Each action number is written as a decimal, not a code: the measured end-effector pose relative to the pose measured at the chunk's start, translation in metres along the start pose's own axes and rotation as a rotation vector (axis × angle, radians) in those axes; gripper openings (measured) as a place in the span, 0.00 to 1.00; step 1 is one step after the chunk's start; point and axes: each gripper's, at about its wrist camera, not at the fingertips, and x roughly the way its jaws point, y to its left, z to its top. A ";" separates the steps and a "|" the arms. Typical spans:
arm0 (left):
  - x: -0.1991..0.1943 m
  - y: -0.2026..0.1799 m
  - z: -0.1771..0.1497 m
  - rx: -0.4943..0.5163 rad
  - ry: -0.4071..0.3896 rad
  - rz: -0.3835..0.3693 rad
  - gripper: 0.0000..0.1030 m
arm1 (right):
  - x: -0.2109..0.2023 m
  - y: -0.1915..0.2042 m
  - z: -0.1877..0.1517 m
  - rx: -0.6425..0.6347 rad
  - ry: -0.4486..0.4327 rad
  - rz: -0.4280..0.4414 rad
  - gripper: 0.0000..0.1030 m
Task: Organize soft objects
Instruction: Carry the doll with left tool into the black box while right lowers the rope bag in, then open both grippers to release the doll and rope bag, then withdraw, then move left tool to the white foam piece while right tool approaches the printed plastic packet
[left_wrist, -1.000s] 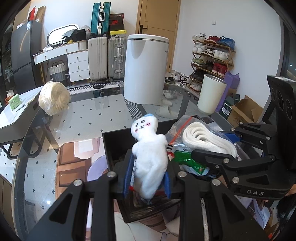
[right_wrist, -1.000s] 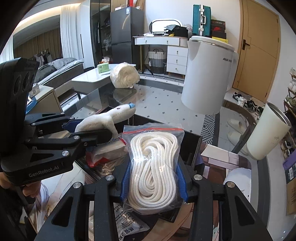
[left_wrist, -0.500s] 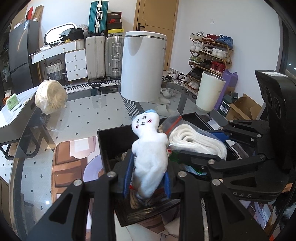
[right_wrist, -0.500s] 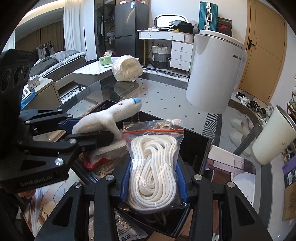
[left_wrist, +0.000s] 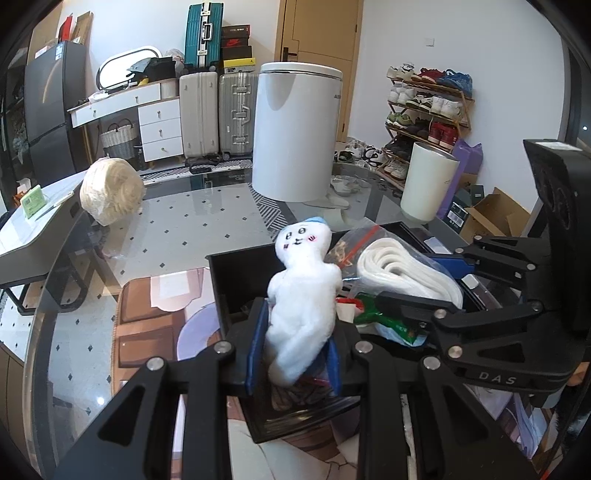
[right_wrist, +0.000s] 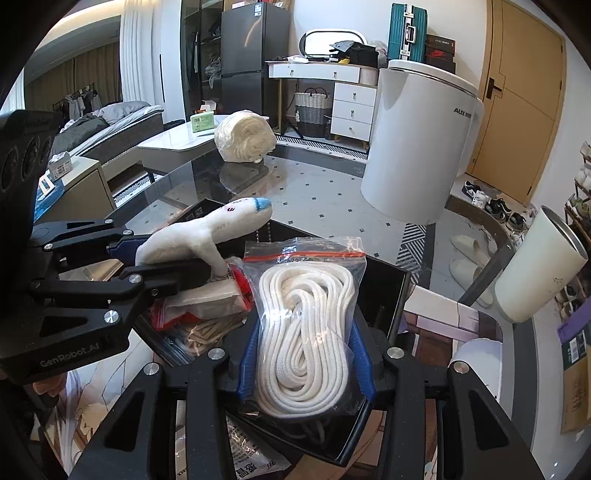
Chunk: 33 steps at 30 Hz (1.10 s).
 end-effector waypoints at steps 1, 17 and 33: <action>0.000 0.000 0.000 0.001 -0.001 0.004 0.26 | -0.001 0.000 0.000 0.002 -0.003 -0.001 0.43; -0.016 -0.012 -0.009 0.042 -0.023 0.027 0.54 | -0.059 -0.008 -0.027 0.081 -0.150 -0.059 0.87; -0.068 -0.019 -0.050 -0.011 -0.117 0.090 1.00 | -0.084 0.005 -0.068 0.156 -0.117 -0.044 0.99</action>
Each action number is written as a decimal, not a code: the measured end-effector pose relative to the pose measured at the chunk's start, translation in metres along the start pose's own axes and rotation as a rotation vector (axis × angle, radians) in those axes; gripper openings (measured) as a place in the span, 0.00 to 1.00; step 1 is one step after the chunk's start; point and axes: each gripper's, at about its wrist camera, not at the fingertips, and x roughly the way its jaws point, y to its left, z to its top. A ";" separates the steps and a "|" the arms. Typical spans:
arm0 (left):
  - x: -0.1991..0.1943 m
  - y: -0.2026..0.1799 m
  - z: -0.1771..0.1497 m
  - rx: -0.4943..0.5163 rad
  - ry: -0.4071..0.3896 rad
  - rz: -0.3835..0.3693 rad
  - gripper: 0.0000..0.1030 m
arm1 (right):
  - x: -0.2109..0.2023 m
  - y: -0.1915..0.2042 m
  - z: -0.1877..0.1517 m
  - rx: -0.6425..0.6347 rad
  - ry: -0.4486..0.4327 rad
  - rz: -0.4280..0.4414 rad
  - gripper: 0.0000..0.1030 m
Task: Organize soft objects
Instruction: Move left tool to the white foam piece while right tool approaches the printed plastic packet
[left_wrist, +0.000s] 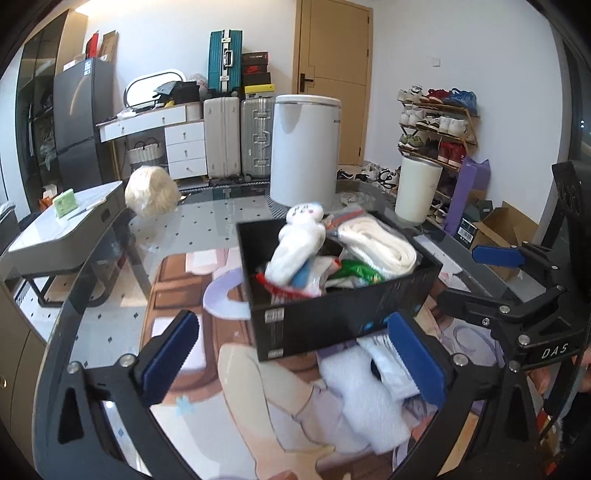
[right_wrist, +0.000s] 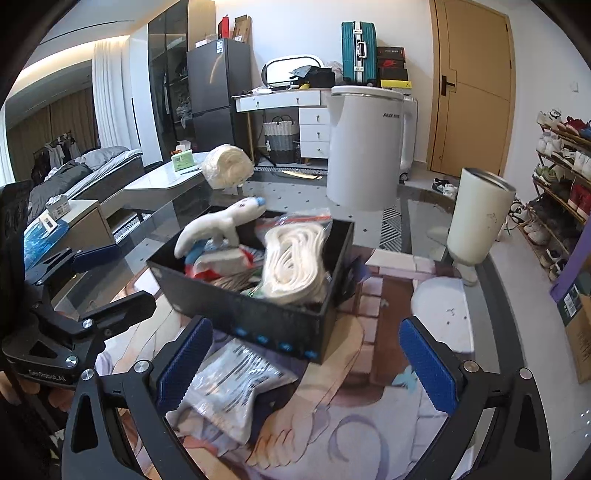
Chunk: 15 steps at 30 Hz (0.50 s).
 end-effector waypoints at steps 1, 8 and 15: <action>-0.002 0.001 -0.004 -0.006 0.004 0.002 1.00 | 0.000 0.002 -0.002 -0.002 0.004 0.008 0.99; -0.009 0.008 -0.025 -0.059 0.018 -0.002 1.00 | 0.002 0.015 -0.010 -0.019 0.044 0.025 0.99; -0.012 0.010 -0.036 -0.067 0.041 0.005 1.00 | 0.009 0.027 -0.018 -0.068 0.084 0.046 0.99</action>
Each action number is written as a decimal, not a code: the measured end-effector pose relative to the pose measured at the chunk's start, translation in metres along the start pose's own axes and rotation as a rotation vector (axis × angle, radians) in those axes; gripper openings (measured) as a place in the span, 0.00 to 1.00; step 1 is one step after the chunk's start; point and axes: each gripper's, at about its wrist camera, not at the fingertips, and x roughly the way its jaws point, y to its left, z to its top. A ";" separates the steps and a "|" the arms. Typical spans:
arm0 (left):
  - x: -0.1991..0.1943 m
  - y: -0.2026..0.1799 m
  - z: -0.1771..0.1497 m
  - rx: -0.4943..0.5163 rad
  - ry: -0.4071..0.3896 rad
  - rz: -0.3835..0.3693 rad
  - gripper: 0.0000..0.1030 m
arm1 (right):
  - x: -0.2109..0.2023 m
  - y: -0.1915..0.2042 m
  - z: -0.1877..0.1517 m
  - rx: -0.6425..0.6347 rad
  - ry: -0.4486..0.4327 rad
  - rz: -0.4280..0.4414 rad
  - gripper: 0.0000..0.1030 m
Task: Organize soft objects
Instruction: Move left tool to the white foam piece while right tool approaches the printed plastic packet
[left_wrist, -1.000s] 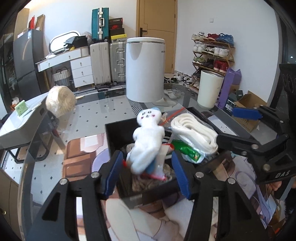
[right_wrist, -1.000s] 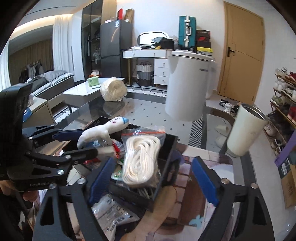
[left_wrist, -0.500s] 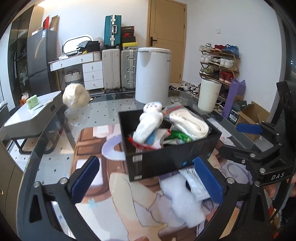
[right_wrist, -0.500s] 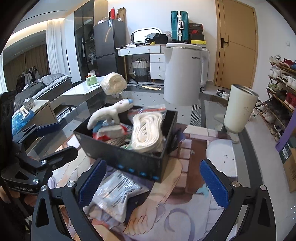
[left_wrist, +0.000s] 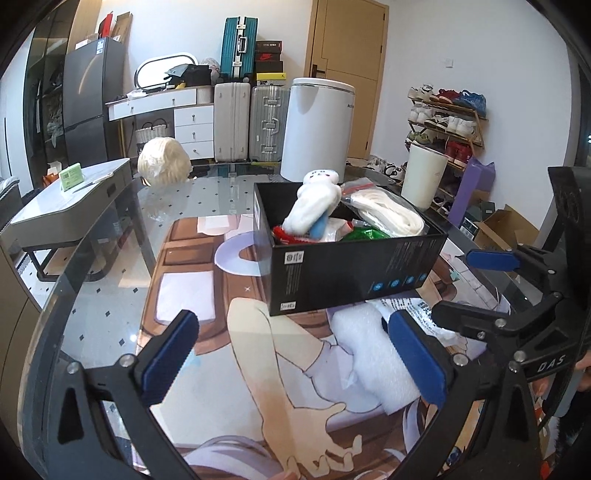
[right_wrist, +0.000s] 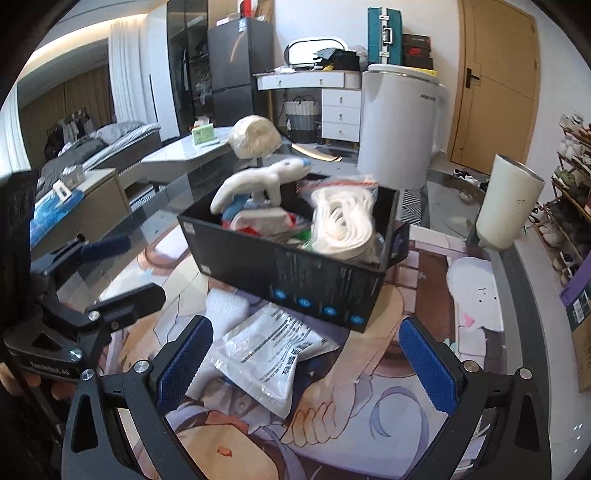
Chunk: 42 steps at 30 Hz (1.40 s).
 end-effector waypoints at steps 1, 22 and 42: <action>0.000 0.001 -0.001 -0.001 0.002 -0.003 1.00 | 0.002 0.001 0.000 0.000 0.004 0.000 0.99; 0.009 -0.003 -0.010 0.015 0.026 -0.032 1.00 | 0.034 -0.019 -0.017 0.027 0.149 -0.032 0.99; 0.010 -0.004 -0.011 0.014 0.041 -0.056 1.00 | 0.048 -0.002 -0.008 0.101 0.128 0.036 0.99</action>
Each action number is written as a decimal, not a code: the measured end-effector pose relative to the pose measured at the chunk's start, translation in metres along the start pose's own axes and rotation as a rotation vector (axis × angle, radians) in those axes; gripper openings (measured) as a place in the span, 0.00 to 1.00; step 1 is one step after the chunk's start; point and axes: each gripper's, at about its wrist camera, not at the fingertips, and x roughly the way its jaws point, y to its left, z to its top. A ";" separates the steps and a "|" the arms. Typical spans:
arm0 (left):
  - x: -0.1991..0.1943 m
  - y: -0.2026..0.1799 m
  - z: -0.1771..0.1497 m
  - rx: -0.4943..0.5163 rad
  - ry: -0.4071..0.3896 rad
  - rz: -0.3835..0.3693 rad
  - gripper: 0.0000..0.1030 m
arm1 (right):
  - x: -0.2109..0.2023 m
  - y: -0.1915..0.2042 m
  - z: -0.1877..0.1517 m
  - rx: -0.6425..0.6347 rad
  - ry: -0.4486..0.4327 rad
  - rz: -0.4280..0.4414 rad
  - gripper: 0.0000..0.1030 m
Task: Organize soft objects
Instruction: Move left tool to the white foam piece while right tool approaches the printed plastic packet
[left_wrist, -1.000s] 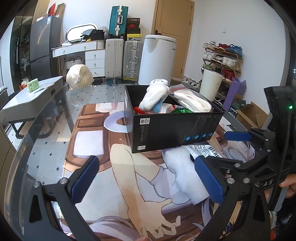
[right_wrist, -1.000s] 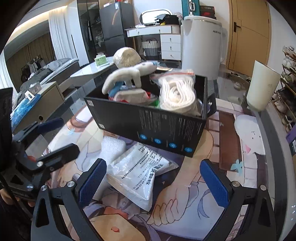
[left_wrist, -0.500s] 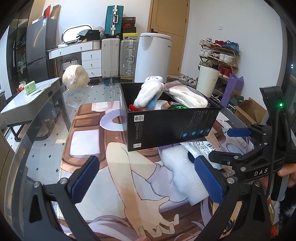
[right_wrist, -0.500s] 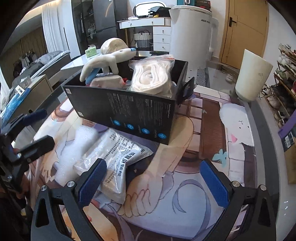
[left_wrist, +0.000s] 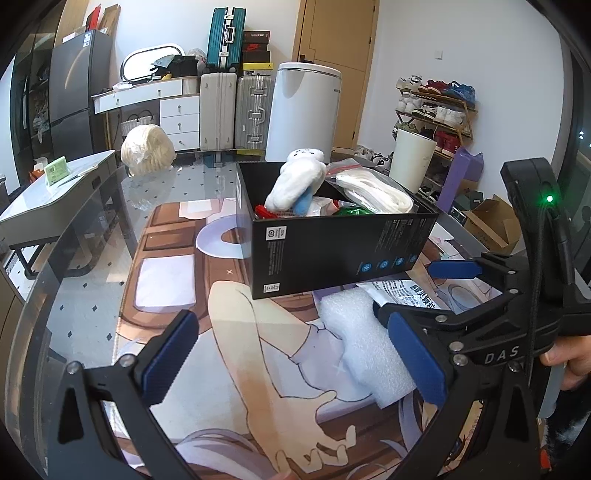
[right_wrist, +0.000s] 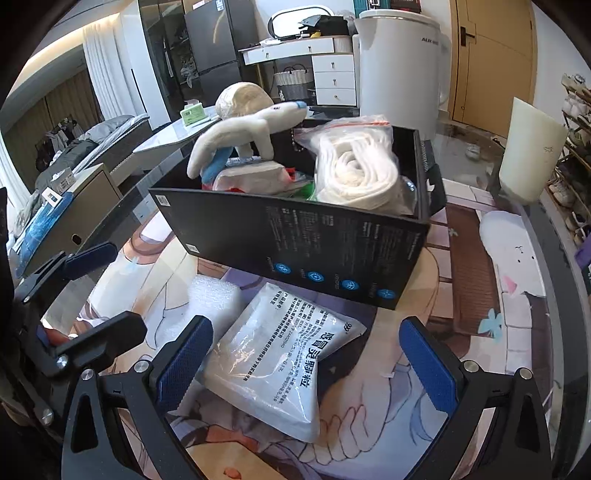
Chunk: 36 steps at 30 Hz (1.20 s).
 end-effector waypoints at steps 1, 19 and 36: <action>0.000 0.000 0.000 -0.001 0.002 -0.003 1.00 | 0.001 -0.001 0.000 0.003 0.003 -0.002 0.99; 0.000 0.000 -0.001 -0.001 0.003 -0.003 1.00 | 0.007 -0.009 -0.005 -0.010 0.046 -0.051 0.99; 0.001 0.000 -0.002 0.001 0.006 -0.005 1.00 | 0.007 -0.004 -0.006 -0.066 0.072 -0.093 0.99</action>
